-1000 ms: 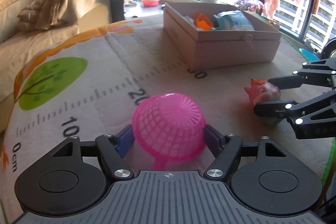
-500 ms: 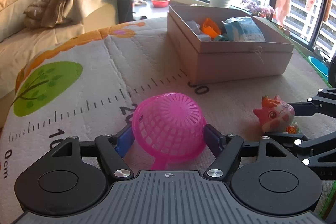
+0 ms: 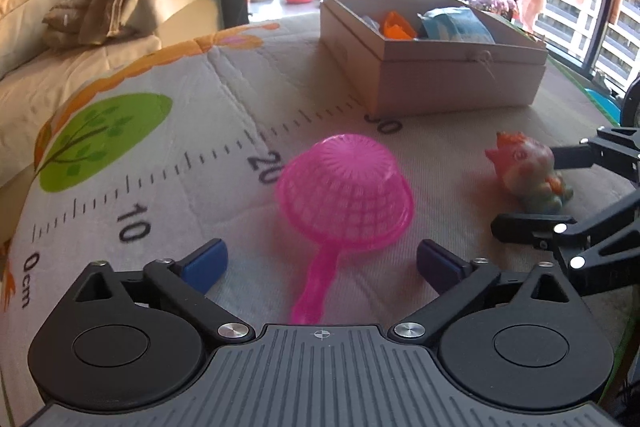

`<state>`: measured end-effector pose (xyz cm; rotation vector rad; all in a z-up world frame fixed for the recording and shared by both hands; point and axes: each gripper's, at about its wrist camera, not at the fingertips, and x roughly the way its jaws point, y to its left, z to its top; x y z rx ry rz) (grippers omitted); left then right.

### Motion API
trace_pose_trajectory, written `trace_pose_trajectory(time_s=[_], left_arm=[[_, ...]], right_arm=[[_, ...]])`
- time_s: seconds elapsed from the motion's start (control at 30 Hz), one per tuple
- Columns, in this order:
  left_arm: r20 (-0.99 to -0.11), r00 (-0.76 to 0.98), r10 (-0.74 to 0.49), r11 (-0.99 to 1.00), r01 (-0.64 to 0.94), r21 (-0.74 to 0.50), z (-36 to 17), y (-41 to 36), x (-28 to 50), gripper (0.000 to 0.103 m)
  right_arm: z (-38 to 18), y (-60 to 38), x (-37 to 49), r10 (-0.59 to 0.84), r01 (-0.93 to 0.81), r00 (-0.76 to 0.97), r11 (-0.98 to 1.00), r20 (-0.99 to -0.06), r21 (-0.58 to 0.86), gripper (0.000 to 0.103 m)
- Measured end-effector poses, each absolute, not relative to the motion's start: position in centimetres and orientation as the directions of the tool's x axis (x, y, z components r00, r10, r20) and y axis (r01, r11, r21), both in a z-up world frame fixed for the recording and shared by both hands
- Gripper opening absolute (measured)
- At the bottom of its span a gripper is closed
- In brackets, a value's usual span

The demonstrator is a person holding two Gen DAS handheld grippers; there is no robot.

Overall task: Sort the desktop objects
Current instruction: 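Grasp the pink cow figurine with the right gripper while the left grasps the pink basket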

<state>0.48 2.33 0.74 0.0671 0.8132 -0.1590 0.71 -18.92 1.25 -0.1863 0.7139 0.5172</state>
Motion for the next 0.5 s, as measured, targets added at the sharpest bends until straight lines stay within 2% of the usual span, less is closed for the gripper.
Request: trace_pose_trajectory(time_s=[0.1,0.2,0.5], left_arm=[[-0.729,0.672,-0.125,0.985,0.172,-0.011,0.7,2.6,0.3,0.103],[-0.735,0.668,-0.120,0.986,0.164,-0.011,0.8,2.5,0.4,0.103],[-0.718,0.681,-0.144,0.987,0.155,-0.050,1.4,2.1,2.0,0.103]], right_arm=[[0.9,-18.9,0.7,0.391,-0.514,0.633,0.858,-0.668,0.014,0.100],[1.0,-18.8,0.6,0.393,-0.517,0.626,0.856,-0.673,0.018,0.103],[1.0,-19.0,0.6,0.408,-0.520,0.613,0.853,-0.677,0.043,0.103]])
